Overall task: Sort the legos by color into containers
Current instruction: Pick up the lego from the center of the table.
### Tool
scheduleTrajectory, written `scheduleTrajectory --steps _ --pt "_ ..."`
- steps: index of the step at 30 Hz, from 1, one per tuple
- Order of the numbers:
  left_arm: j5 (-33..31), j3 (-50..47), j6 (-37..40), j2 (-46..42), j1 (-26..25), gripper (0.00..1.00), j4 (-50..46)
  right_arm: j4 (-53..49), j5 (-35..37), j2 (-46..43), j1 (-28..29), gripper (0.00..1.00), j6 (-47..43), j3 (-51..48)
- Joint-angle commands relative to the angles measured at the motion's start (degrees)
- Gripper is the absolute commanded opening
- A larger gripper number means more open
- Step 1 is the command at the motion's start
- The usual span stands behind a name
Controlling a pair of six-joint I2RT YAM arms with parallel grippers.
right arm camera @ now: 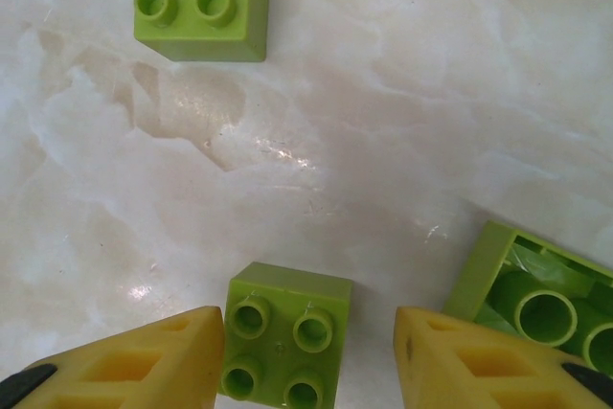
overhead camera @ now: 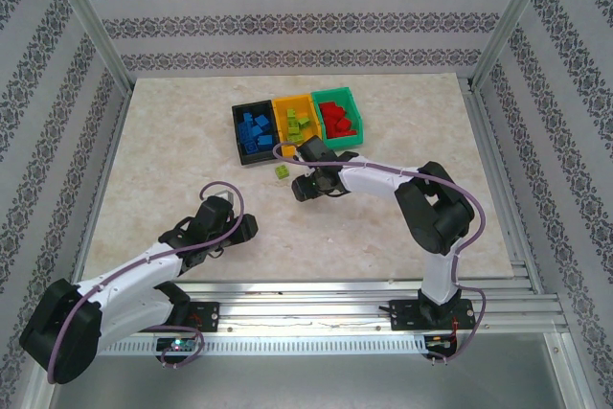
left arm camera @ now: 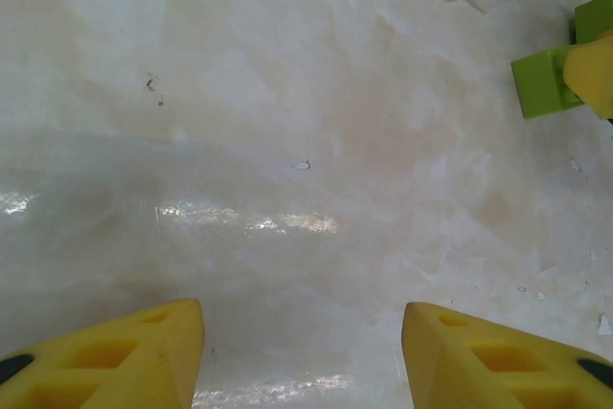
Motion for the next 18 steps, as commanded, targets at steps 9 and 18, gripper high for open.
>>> scheduleTrajectory --steps 9,18 --pt "0.58 -0.71 -1.02 0.95 -0.75 0.57 3.08 -0.05 -1.82 1.82 1.89 0.49 1.69 -0.97" --pt "0.48 -0.91 -1.04 1.23 -0.75 0.57 3.26 -1.01 -1.68 1.22 1.43 0.33 0.56 1.21"
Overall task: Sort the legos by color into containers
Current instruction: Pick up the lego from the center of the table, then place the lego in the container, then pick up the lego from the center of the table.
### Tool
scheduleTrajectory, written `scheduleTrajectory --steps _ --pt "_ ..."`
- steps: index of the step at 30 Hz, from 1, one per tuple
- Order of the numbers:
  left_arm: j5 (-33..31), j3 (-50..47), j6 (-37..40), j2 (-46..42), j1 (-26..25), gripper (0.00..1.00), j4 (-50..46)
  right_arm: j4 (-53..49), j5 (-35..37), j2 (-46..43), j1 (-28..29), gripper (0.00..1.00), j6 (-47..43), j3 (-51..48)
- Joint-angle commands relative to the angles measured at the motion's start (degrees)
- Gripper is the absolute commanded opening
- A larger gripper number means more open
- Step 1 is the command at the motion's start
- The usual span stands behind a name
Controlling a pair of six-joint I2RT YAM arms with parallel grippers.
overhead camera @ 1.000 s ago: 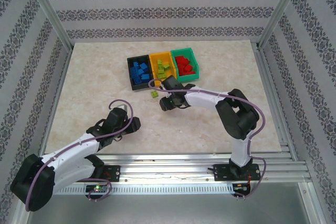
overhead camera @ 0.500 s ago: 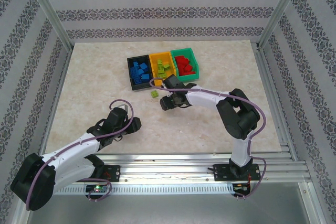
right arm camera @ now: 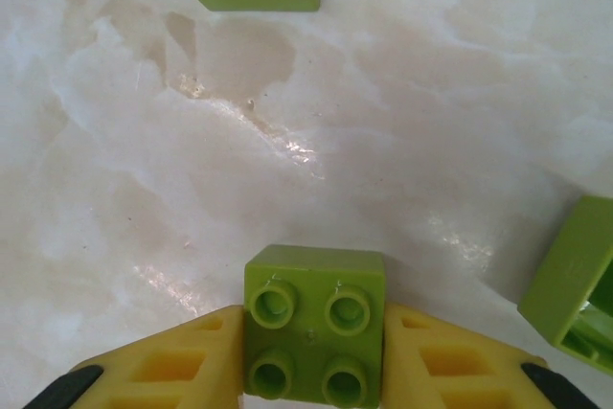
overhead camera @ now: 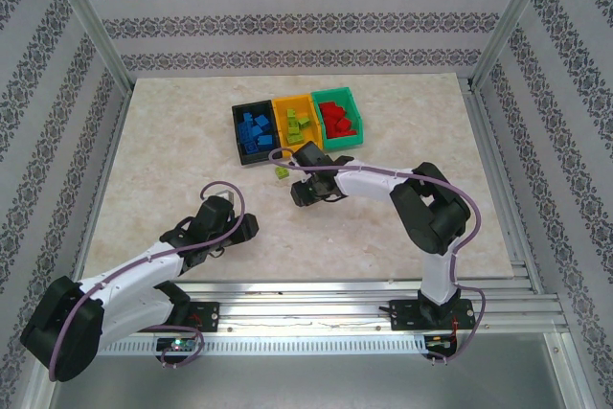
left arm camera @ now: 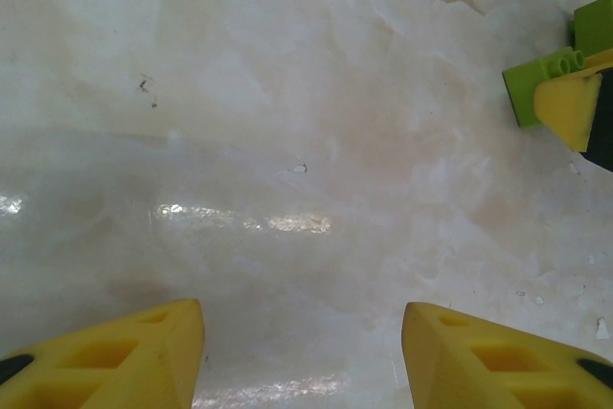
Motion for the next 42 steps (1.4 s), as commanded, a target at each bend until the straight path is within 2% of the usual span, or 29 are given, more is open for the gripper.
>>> scheduleTrajectory --steps 1,10,18,24,29,35,42 --pt "0.38 -0.66 -0.73 0.26 -0.75 0.57 2.03 -1.42 -0.75 0.07 -0.50 0.34 -0.88 2.52" --pt "0.61 -0.13 -0.98 1.30 -0.77 0.57 2.04 -1.55 -5.61 2.12 -7.62 0.34 -0.15 15.40" --pt "0.73 0.43 -1.53 1.25 -0.75 0.57 1.43 -1.22 -7.72 13.40 -12.48 0.35 1.98 33.24" --pt "0.82 1.11 -1.75 0.63 -0.75 0.57 -0.15 -3.66 -7.63 20.09 -13.76 0.50 2.71 43.22" --pt "0.48 0.73 -2.04 0.16 -0.75 0.57 -0.41 -1.65 -8.08 16.42 -13.68 0.54 2.62 37.98" --pt "0.83 1.81 -1.59 2.86 -0.80 0.57 1.28 2.94 -9.21 5.45 -13.59 0.54 1.75 23.16" --pt "2.07 7.66 0.79 11.06 -0.81 0.58 2.54 5.84 -7.62 -8.31 -13.55 0.54 0.02 5.37"
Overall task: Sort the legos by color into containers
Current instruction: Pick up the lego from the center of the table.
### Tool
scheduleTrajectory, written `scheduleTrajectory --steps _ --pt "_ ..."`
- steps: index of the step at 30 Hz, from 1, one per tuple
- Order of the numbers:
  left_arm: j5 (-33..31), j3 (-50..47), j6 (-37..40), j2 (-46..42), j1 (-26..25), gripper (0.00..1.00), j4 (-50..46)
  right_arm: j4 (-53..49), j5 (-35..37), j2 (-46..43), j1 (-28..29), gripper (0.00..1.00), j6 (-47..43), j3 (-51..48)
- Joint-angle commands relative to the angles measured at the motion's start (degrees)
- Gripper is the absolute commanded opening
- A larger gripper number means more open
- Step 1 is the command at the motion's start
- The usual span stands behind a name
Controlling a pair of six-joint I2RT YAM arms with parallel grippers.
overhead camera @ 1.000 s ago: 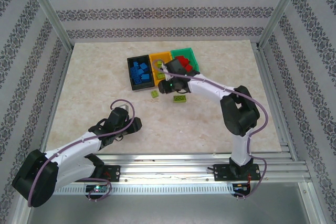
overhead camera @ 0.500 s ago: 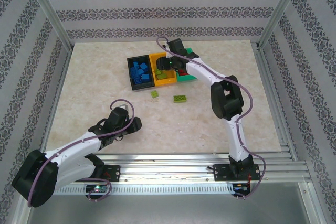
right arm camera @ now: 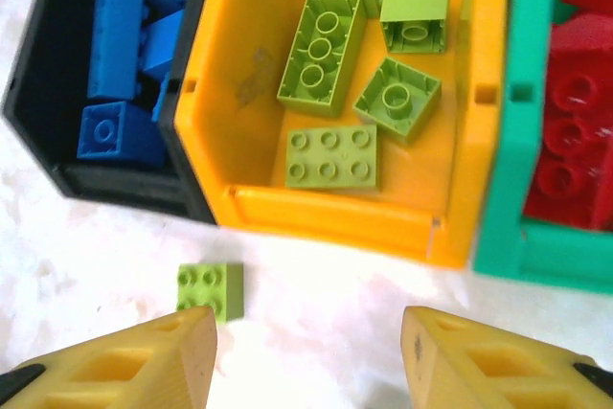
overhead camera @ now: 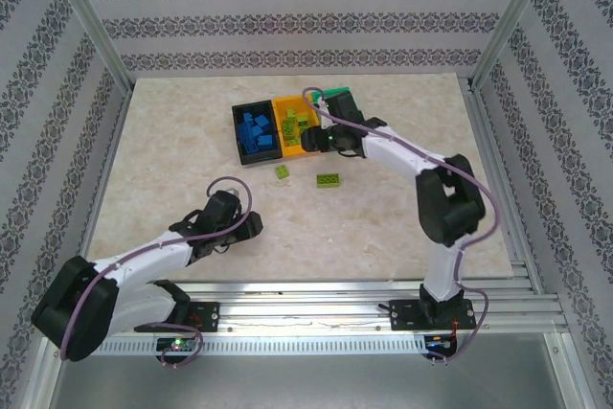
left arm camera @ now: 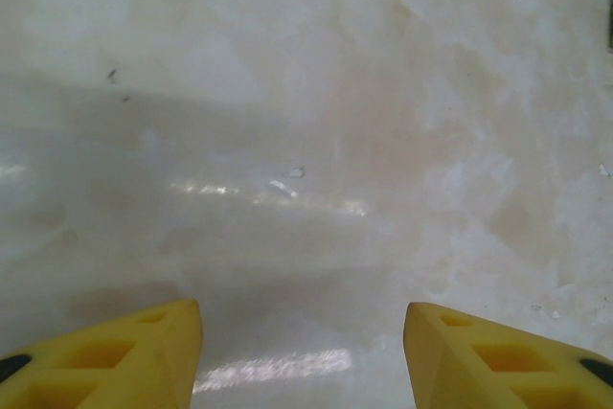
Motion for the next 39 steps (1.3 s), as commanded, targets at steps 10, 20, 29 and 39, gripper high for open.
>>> scheduleTrajectory --steps 10,20,29,39 --pt "1.05 15.89 6.34 15.63 -0.79 0.58 -0.51 6.26 1.57 -18.17 -0.78 0.54 -2.67 -26.25" --pt "-1.69 29.80 12.07 28.49 -0.02 0.59 -6.77 8.98 5.47 -27.64 -0.96 0.54 -2.99 -39.30" --pt "-1.01 46.16 15.69 40.30 3.06 0.66 -16.61 13.79 8.36 -33.35 -1.10 0.54 -2.21 -48.01" --pt "-1.83 60.06 17.47 50.55 3.69 0.65 -26.46 17.26 6.89 -34.13 -1.00 0.55 -1.94 -49.82"
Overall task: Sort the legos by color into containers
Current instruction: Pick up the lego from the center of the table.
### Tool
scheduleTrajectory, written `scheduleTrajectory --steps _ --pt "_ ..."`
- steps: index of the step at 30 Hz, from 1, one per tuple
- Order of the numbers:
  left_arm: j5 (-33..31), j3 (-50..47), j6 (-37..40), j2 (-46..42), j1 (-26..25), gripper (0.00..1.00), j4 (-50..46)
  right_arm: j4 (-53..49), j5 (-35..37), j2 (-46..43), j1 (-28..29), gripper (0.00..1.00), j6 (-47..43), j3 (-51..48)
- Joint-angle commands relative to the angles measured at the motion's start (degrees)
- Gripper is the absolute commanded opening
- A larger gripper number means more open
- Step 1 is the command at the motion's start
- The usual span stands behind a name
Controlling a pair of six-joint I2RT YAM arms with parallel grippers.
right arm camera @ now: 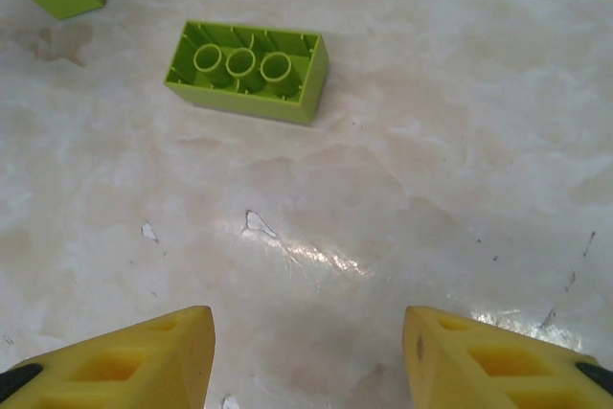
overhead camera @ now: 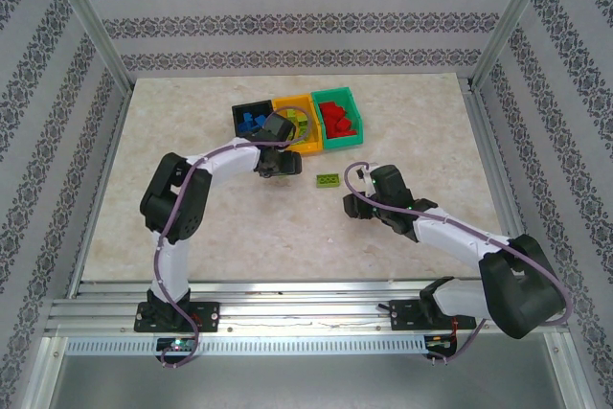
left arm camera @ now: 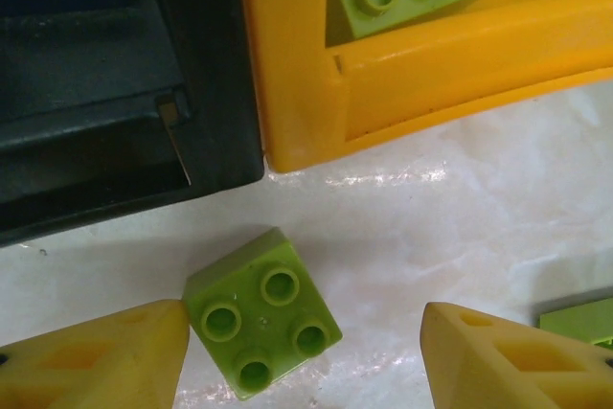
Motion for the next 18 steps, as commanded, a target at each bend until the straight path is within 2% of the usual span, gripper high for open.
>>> scheduleTrajectory --steps 1,12,18 --pt "-0.75 2.63 1.58 1.86 0.57 0.64 -6.07 2.77 -0.31 0.80 -0.65 0.55 -0.10 -0.73" --pt "-1.27 2.23 1.23 2.69 0.48 0.59 -6.79 3.80 -1.03 1.54 -0.64 0.55 -0.06 -0.54" --pt "-1.06 1.17 1.06 2.40 0.39 0.53 -6.09 3.98 -1.47 1.19 -0.64 0.55 -0.05 -0.72"
